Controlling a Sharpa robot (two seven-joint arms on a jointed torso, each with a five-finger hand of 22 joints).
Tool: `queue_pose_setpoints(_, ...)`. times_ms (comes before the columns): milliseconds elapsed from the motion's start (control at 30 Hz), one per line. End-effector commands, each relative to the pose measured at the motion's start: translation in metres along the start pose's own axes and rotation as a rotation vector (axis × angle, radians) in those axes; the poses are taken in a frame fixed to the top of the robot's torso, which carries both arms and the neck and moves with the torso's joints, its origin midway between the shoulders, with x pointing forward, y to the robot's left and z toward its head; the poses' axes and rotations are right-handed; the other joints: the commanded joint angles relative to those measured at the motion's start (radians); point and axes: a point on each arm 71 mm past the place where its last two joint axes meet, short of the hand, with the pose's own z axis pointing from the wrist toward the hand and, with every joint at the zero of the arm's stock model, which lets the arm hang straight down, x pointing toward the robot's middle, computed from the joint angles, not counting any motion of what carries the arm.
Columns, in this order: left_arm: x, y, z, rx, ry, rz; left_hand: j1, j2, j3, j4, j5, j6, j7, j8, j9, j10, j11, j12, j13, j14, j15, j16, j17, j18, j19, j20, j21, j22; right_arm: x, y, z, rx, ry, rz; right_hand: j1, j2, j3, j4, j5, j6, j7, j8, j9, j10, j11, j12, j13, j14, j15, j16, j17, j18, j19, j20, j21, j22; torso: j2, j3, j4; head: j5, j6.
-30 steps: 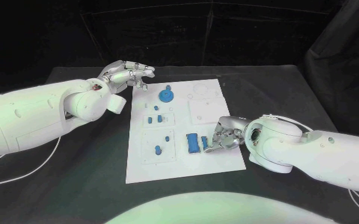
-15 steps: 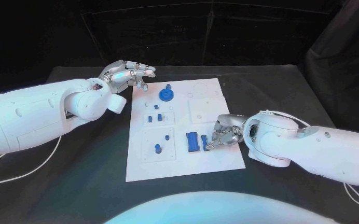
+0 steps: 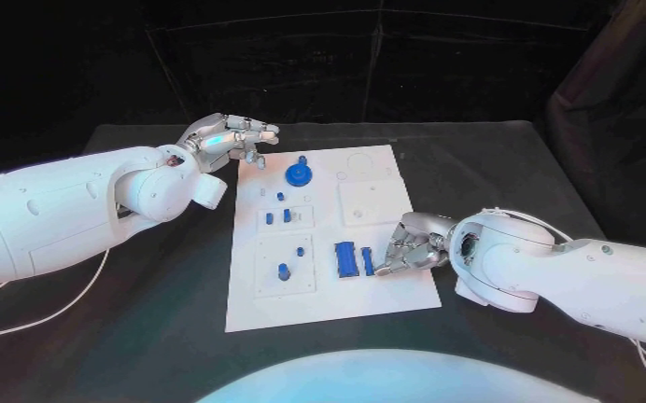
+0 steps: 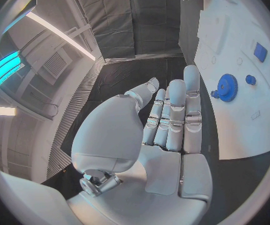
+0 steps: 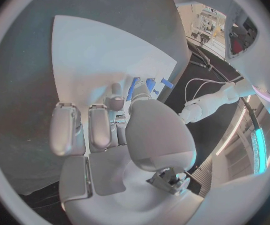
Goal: Assemble the parts on the task board
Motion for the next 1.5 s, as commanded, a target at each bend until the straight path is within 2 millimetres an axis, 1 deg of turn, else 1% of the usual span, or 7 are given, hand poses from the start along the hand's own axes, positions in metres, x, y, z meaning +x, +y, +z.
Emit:
queue_pose_setpoints(33, -0.001, -0.003, 0.000, 0.029, 0.001, -0.002, -0.012, -0.006, -0.003, 0.008, 0.001, -0.008, 0.000, 0.008, 0.000, -0.009, 0.001, 0.005, -0.001, -0.009, 0.003, -0.004, -0.002, 0.004, -0.003, 0.005, -0.005, -0.003, -0.006, 0.001, -0.003, -0.117, -0.050, 0.222, 0.016, 0.010, -0.002, -0.007, -0.001, -0.026, 0.008, -0.010, -0.007, -0.035, 0.007, -0.059, -0.045, 0.028, 0.013, -0.037, -0.042, 0.017, -0.033, 0.005, -0.035, 0.001, -0.004, -0.0017, -0.0008, -0.006, 0.019)
queue_pose_setpoints(500, -0.012, -0.005, 0.001, 0.184, -0.114, -0.080, -0.058, -0.001, -0.087, 0.066, -0.001, -0.012, -0.022, -0.019, -0.004, 0.044, 0.023, -0.126, -0.009, -0.227, 0.080, -0.626, -0.285, 0.005, -0.334, 0.103, -0.370, -0.310, -0.088, -0.034, 0.038, -0.381, -0.324, 0.785, 0.329, 0.093, 0.029, -0.126, -0.045, -0.130, 0.090, -0.053, -0.098, -0.267, 0.109, -0.746, -0.715, -0.392, 0.151, -1.053, -0.837, 0.117, -0.562, 0.122, -0.885, -0.758, -0.063, -0.0196, -0.0157, -0.013, 0.109)
queue_pose_setpoints(1033, -0.027, 0.017, 0.016, 0.232, -0.339, -0.096, -0.128, 0.024, -0.230, 0.133, -0.001, -0.145, -0.028, -0.128, -0.009, -0.191, 0.034, -0.360, -0.015, -0.360, 0.125, -0.965, -0.424, -0.039, -0.868, 0.167, -0.401, -0.653, -0.129, -0.024, 0.095, -0.505, -0.466, 0.953, 0.139, 0.119, 0.009, -0.208, -0.083, -0.198, 0.064, -0.053, -0.272, -0.368, 0.174, -0.858, -1.000, -0.480, 0.228, -1.255, -1.164, 0.129, -0.529, 0.215, -1.267, -1.069, -0.089, -0.0054, -0.0091, -0.006, 0.187)
queue_pose_setpoints(1067, -0.021, 0.019, 0.017, 0.181, -0.261, -0.087, -0.519, 0.055, -0.283, 0.082, -0.050, -0.431, -0.093, -0.187, -0.070, -0.449, -0.020, -0.415, -0.072, -0.650, 0.068, -0.993, -0.491, -0.081, -0.988, 0.058, -0.442, -0.710, -0.122, -0.028, 0.094, -0.433, -0.434, 0.870, -0.284, 0.086, 0.078, -0.238, -0.151, -0.464, 0.018, -0.116, -0.343, -0.651, 0.118, -0.918, -1.062, -0.772, 0.176, -1.315, -1.228, 0.066, -0.791, 0.131, -1.300, -1.134, -0.086, -0.0106, -0.0121, -0.007, 0.174)
queue_pose_setpoints(1133, -0.020, 0.020, 0.016, 0.180, -0.264, -0.086, -0.774, 0.055, -0.319, 0.082, -0.050, -0.603, -0.126, -0.187, -0.070, -0.613, -0.123, -0.415, -0.072, -0.817, -0.034, -1.064, -0.491, -0.176, -1.069, 0.000, -0.442, -0.749, -0.121, -0.027, 0.093, -0.434, -0.439, 0.875, -0.348, 0.016, 0.087, -0.238, -0.151, -0.504, 0.012, -0.116, -0.343, -0.697, 0.110, -0.918, -1.062, -0.819, 0.170, -1.315, -1.228, 0.066, -0.831, 0.121, -1.311, -1.149, -0.088, -0.0071, -0.0117, -0.003, 0.178)
queue_pose_setpoints(1267, -0.013, 0.022, 0.015, 0.177, -0.277, -0.079, -1.037, 0.055, -0.394, 0.082, -0.050, -0.780, -0.196, -0.187, -0.070, -0.783, -0.123, -0.415, -0.072, -0.988, -0.034, -1.064, -0.491, -0.176, -1.154, -0.125, -0.442, -0.830, -0.119, -0.022, 0.090, -0.436, -0.464, 0.898, -0.475, 0.016, 0.108, -0.238, -0.151, -0.584, -0.003, -0.116, -0.343, -0.784, 0.093, -0.918, -1.062, -0.908, 0.156, -1.315, -1.228, 0.053, -0.910, 0.097, -1.324, -1.171, -0.098, 0.0096, -0.0095, 0.017, 0.193)
queue_pose_setpoints(1500, 0.015, 0.027, 0.008, 0.168, -0.335, -0.050, -1.295, 0.055, -0.394, 0.082, -0.050, -0.959, -0.196, -0.187, -0.070, -0.954, -0.123, -0.415, -0.072, -1.160, -0.034, -1.064, -0.491, -0.176, -1.239, -0.125, -0.442, -0.830, -0.109, -0.004, 0.076, -0.428, -0.556, 0.986, -0.678, 0.016, 0.141, -0.238, -0.151, -0.713, -0.091, -0.116, -0.343, -0.923, 0.066, -0.918, -1.062, -1.051, 0.064, -1.315, -1.228, 0.038, -1.037, 0.058, -1.404, -1.206, -0.107, 0.0244, -0.0076, 0.036, 0.207)
